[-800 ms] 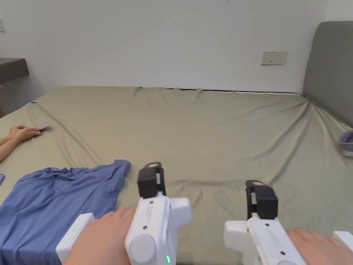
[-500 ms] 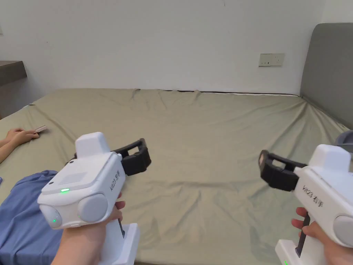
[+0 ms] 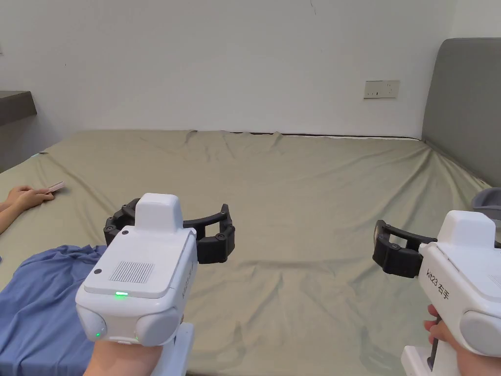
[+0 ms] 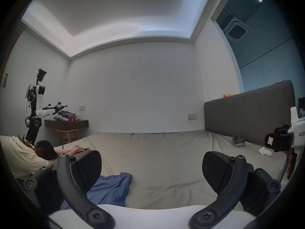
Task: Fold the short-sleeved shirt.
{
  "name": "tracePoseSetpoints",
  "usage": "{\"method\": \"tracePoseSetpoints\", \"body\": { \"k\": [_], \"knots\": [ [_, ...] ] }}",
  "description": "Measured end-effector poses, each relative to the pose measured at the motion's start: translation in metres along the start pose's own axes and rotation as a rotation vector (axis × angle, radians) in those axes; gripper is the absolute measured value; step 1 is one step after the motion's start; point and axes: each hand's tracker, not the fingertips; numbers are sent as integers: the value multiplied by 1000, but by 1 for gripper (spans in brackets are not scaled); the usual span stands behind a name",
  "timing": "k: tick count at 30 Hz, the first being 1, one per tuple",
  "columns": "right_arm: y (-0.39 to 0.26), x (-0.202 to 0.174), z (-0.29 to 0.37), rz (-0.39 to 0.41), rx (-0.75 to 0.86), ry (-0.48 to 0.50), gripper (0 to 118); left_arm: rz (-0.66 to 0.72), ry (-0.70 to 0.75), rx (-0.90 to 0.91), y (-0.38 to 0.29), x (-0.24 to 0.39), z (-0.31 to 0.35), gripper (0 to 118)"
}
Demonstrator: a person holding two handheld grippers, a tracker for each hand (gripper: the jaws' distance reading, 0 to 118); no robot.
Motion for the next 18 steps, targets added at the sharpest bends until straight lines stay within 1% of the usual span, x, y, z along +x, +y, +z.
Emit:
{"method": "tracePoseSetpoints", "body": {
  "k": [2, 9, 18],
  "knots": [
    [0, 1, 1, -10, -6, -2, 118, 2, -3, -11, -1, 0, -1, 118],
    [-3, -2, 0, 23, 2, 1, 118, 50, 6, -24, 0, -2, -2, 118],
    [-4, -3, 1, 42, 11, 1, 118, 51, 9, -28, 0, -3, -2, 118]
  ]
}}
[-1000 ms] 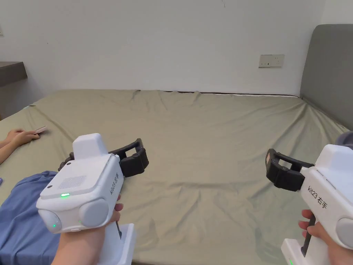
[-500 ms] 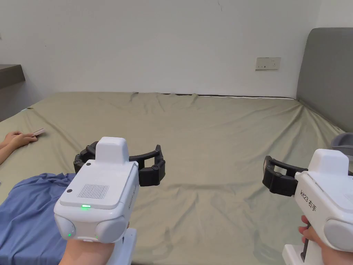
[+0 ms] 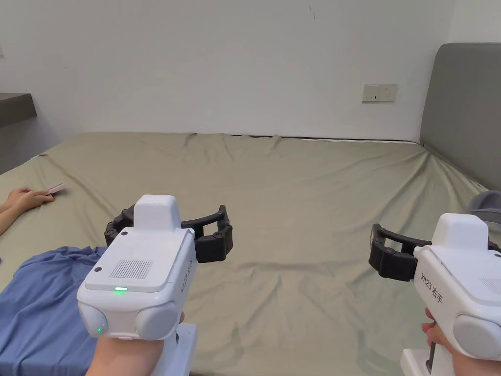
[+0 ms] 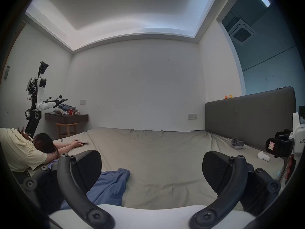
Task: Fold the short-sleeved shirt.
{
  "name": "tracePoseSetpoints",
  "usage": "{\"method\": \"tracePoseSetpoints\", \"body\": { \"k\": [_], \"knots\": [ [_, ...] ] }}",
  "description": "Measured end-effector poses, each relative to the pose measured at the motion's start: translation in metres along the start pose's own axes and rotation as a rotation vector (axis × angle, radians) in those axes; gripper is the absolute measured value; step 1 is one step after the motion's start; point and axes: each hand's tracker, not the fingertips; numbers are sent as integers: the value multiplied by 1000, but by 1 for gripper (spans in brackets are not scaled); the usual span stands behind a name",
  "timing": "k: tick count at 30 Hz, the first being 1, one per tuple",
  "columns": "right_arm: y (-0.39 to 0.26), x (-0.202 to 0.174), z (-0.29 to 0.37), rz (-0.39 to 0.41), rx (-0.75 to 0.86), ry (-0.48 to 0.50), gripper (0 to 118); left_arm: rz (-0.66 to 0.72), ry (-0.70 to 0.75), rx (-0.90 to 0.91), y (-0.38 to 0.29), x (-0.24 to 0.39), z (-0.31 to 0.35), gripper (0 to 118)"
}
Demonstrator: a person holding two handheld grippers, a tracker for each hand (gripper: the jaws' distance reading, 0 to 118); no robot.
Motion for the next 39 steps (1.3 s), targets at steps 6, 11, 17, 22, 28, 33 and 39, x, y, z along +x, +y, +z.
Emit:
{"method": "tracePoseSetpoints", "body": {
  "k": [6, 11, 17, 22, 28, 33, 39],
  "knots": [
    [1, 0, 3, -2, 2, -3, 118, -2, 12, 6, 0, -1, -1, 118],
    [1, -1, 0, -6, 6, 2, 118, -2, 17, -2, -2, -4, -1, 118],
    [-1, -3, -6, -5, -1, 8, 118, 7, 25, -1, -2, -8, -1, 118],
    [1, -4, 1, 20, 8, -5, 118, 36, 22, -8, 2, -9, -1, 114],
    [10, -5, 11, 21, -1, -51, 0, -10, 97, 53, 10, -3, 2, 0],
    [8, -7, 16, 107, 77, -67, 0, -18, 19, 27, 3, -5, -5, 0],
    [6, -13, 9, 50, 37, 24, 0, -7, 45, 13, 4, -20, -2, 0]
  ]
}}
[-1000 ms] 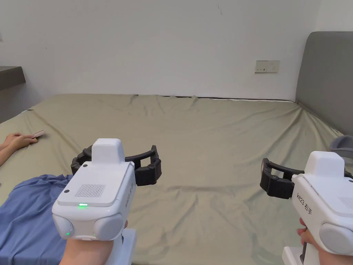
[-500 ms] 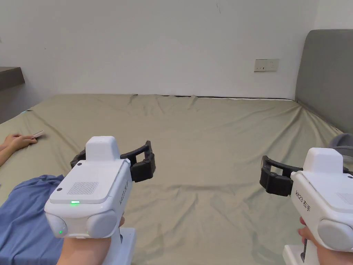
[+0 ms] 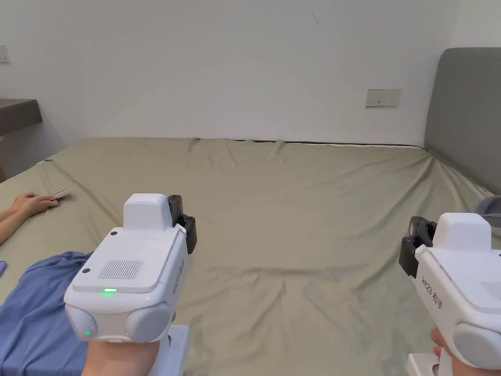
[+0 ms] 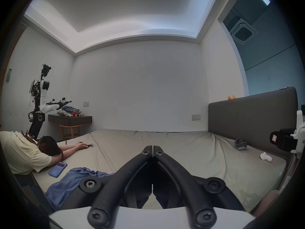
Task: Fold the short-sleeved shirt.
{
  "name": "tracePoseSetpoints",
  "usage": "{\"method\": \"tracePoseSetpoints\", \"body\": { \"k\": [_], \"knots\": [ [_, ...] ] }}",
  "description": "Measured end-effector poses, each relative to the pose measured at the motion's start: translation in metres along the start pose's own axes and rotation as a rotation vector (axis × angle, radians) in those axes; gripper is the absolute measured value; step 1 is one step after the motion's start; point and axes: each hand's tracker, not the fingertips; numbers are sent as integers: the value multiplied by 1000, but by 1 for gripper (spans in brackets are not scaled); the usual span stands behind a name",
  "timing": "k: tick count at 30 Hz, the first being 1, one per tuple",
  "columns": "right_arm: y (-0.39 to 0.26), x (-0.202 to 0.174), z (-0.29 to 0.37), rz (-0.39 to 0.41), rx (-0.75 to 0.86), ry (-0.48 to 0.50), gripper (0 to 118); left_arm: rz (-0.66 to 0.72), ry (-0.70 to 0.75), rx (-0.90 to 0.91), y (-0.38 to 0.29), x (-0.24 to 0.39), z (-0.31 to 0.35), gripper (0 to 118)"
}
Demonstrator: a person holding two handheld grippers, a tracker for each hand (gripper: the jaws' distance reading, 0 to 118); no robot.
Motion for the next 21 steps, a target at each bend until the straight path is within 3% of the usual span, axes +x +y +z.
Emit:
{"method": "tracePoseSetpoints", "body": {
  "k": [3, 9, 13, 21],
  "knots": [
    [4, -16, -11, -56, -37, 88, 0, -2, 65, 10, -1, -22, 4, 0],
    [15, -80, -21, 4, 42, 317, 0, 31, 274, -8, 8, -83, 40, 0],
    [21, -120, -23, -11, 59, 446, 0, 38, 396, -26, 5, -126, 66, 0],
    [29, -171, -16, 0, 80, 571, 0, -2, 445, -59, -2, -157, 98, 0]
  ]
}}
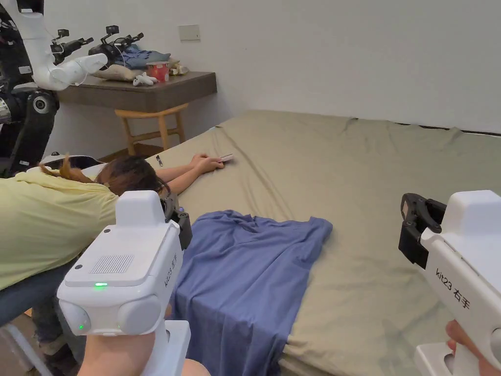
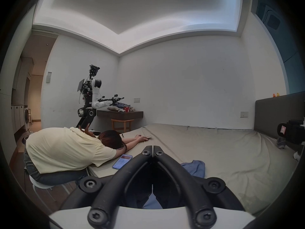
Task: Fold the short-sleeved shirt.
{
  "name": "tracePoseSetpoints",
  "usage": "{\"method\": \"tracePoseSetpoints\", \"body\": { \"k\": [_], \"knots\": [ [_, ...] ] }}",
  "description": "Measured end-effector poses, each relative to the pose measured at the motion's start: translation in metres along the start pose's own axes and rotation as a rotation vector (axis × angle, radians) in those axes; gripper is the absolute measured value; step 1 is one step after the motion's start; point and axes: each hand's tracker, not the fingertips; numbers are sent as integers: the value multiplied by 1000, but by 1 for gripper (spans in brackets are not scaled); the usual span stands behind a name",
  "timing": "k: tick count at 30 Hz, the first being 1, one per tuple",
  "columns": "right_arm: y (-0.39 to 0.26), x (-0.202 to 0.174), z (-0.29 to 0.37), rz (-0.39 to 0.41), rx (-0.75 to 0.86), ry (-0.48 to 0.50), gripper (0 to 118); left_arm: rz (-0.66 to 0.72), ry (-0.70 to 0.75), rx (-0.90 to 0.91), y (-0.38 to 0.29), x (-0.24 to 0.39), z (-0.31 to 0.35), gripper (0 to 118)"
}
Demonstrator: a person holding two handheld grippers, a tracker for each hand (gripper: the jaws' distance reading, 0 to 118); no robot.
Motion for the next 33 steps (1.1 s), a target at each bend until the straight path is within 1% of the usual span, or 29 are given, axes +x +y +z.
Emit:
{"method": "tracePoseSetpoints", "body": {
  "k": [5, 9, 12, 16, 17, 18, 20, 21, 22, 23, 24, 25, 26, 31, 33],
  "knots": [
    [0, 0, 1, -6, -11, 10, 0, 1, -19, -45, -2, -1, -8, 0],
    [-3, 15, 5, -6, -24, -4, 0, 20, -68, -130, -5, 10, -27, 0],
    [-5, 28, 7, -16, -42, -19, 0, 72, -109, -198, -4, 22, -51, 0],
    [-13, 50, 2, -66, -88, -41, 0, 30, -218, -333, -16, 57, -98, 0],
    [-18, 55, 2, -59, -101, -46, 0, -28, -283, -379, -20, 67, -118, 0],
    [-22, 60, -3, -60, -131, -52, 0, -61, -294, -410, -25, 78, -136, 0],
    [-30, 69, -4, -71, -180, -69, 0, -48, -330, -518, -37, 96, -177, 0],
    [-34, 74, -5, -99, -216, -82, 0, -22, -359, -561, -46, 105, -198, 5],
    [-37, 79, -4, -117, -241, -89, 0, -1, -360, -590, -55, 111, -216, 21],
    [-41, 82, -3, -130, -270, -90, 0, 3, -360, -636, -64, 121, -235, 45],
    [-43, 85, -2, -116, -274, -100, 0, 2, -355, -663, -74, 128, -254, 79],
    [-45, 87, 0, -104, -272, -100, 0, 1, -351, -683, -84, 133, -270, 101],
    [-47, 90, 3, -93, -283, -103, 0, 7, -339, -722, -96, 139, -288, 115],
    [-55, 101, 17, -63, -325, -142, 0, -24, -276, -865, -143, 153, -354, 115],
    [-56, 106, 22, -56, -332, -160, 0, -9, -257, -892, -157, 154, -368, 103]
  ]
}}
